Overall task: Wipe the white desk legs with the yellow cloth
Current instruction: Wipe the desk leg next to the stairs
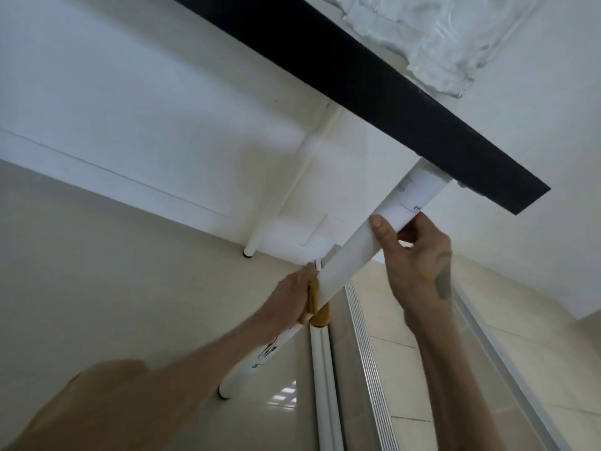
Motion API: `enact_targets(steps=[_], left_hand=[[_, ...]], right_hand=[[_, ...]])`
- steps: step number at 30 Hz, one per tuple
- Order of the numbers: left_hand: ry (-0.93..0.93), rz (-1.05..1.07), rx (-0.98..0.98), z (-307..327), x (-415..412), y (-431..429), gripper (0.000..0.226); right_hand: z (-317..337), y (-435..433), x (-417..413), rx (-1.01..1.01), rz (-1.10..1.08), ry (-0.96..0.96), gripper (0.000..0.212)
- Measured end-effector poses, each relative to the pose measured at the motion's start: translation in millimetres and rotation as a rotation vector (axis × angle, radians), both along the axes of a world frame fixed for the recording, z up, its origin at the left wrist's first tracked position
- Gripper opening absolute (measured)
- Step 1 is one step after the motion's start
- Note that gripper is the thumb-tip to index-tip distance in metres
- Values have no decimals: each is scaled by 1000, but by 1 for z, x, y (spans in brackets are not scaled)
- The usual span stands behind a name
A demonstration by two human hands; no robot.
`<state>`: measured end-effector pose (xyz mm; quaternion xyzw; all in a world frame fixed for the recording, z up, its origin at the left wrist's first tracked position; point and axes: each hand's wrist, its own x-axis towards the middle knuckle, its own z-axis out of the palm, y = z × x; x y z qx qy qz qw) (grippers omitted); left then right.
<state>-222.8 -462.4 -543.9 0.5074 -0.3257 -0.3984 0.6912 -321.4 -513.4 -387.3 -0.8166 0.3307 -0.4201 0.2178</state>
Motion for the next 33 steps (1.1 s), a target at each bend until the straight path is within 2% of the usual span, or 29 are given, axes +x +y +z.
enact_targets(steps=[2,3,5,9,13,18,21,23,25,28,31,33], left_hand=[[-125,-130,281,14,23,1,53],[-134,-162,320,26,30,0,53],[-84,-172,249,52,34,-6,50],[-118,26,46,70,13,-4,36],[-131,16,61,-5,1,6,52],[-12,-20,428,-113,1,4,39],[63,-36,573,-132,6,1,37],[117,-15,600,-112,8,4,36],[191,12,500,-73,9,4,39],[163,43,265,-28,9,-2,34],[69,108,172,-28,-3,-1,45],[43,139,178,-57,-9,1,47]], right_hand=[[-6,3,3,10,19,-1,34],[-8,3,3,14,30,-12,33],[-11,2,4,11,41,-44,33],[-17,-2,6,1,84,-90,45],[-22,-4,6,35,116,-145,59],[-28,-3,7,81,130,-203,46],[-28,-2,7,111,152,-204,46],[-28,-2,6,130,170,-216,47],[-27,-2,6,135,192,-238,48],[-30,-5,7,118,209,-244,48],[-34,-9,8,114,214,-275,44],[-36,-9,10,113,223,-297,47]])
